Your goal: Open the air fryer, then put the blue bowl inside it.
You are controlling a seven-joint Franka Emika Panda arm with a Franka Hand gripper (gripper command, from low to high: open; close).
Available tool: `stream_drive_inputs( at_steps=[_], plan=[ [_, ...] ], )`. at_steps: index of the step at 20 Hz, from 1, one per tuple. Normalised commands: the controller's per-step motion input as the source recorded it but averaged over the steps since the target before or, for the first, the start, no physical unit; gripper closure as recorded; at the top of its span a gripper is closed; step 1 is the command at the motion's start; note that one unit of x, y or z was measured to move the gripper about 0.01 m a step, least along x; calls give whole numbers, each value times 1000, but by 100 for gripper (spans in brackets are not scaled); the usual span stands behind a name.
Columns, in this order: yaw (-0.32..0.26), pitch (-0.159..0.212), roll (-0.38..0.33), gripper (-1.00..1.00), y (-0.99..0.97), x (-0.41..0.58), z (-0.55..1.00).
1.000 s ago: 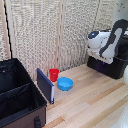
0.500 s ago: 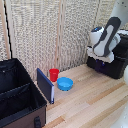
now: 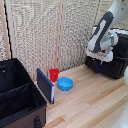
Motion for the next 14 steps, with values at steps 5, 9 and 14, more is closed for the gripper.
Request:
stream_drive_inputs(
  at_steps=[5, 9, 14],
  plan=[
    [-43, -89, 106, 100, 749, -378, 474],
    [-25, -109, 1, 100, 911, -289, 94],
    [-55, -38, -14, 100, 790, -50, -109]
  ],
)
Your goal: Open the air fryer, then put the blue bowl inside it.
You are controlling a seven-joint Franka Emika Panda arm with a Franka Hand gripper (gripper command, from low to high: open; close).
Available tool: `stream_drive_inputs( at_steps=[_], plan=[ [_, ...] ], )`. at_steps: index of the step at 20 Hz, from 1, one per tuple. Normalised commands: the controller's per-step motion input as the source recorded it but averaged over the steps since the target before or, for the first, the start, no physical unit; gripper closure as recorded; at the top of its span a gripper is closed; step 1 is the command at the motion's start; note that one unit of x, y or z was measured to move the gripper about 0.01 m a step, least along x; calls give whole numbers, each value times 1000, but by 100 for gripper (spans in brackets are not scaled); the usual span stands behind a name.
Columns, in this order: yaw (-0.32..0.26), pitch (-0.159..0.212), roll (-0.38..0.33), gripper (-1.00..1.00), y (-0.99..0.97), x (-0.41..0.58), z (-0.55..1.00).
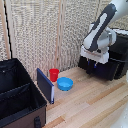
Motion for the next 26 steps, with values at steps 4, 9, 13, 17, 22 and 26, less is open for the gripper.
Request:
stream_drive_inputs(
  at_steps=[4, 9, 13, 17, 22, 26],
  plan=[
    [-71, -9, -85, 100, 281, 248, -116],
    [-74, 0, -26, 100, 169, 307, -216],
    [-105, 0, -20, 100, 194, 174, -282],
    [-110, -31, -62, 100, 279, 119, -306],
    [-24, -50, -35, -100, 215, 85, -33],
    [0, 37, -7, -100, 159, 94, 294]
  ],
)
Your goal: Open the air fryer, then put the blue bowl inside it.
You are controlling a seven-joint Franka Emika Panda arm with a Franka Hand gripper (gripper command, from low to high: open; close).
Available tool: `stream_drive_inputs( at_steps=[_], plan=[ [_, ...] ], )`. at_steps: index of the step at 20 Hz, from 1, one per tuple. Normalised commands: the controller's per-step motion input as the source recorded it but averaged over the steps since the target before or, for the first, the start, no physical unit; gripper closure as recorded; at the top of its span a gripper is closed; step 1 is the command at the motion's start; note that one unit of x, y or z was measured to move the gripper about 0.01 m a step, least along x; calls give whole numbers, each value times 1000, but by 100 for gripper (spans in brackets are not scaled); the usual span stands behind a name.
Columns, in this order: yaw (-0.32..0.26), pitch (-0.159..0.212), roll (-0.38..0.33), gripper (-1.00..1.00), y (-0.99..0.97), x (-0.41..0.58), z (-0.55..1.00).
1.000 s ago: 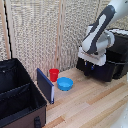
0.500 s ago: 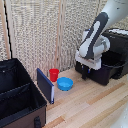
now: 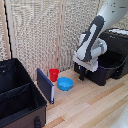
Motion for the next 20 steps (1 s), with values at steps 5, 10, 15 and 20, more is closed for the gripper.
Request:
stream_drive_inputs(
  at_steps=[5, 10, 15, 20],
  plan=[
    [-19, 108, 16, -100, 148, 49, 470],
    [-31, 156, -2, -100, 142, 0, 699],
    [-16, 138, 20, -100, 159, -71, 799],
    [4, 150, 80, -100, 201, -93, 695]
  ],
)
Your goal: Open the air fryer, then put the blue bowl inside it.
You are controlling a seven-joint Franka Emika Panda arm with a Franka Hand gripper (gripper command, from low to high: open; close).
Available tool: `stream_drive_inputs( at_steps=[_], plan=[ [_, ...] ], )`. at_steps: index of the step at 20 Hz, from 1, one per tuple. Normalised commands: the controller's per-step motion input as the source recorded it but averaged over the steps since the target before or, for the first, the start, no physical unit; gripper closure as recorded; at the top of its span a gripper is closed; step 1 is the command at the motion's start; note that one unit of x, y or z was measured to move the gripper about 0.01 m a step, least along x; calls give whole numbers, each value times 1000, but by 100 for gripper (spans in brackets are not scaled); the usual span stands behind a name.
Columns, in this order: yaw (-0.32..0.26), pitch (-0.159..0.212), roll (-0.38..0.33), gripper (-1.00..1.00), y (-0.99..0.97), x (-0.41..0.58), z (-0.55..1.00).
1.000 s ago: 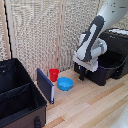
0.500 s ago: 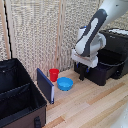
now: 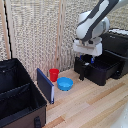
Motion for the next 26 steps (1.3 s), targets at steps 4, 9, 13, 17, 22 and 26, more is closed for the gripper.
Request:
stream_drive_inputs(
  at_steps=[4, 9, 13, 17, 22, 26],
  plan=[
    [52, 231, 142, -100, 221, -9, 406],
    [102, 311, 185, -100, 188, 33, 131],
    [166, 273, 235, -100, 214, 20, -11],
    [205, 90, 274, -100, 164, 107, -98],
    [206, -89, 231, -100, 180, 250, -230],
    [171, -177, 226, -100, 190, 334, -363]
  ],
)
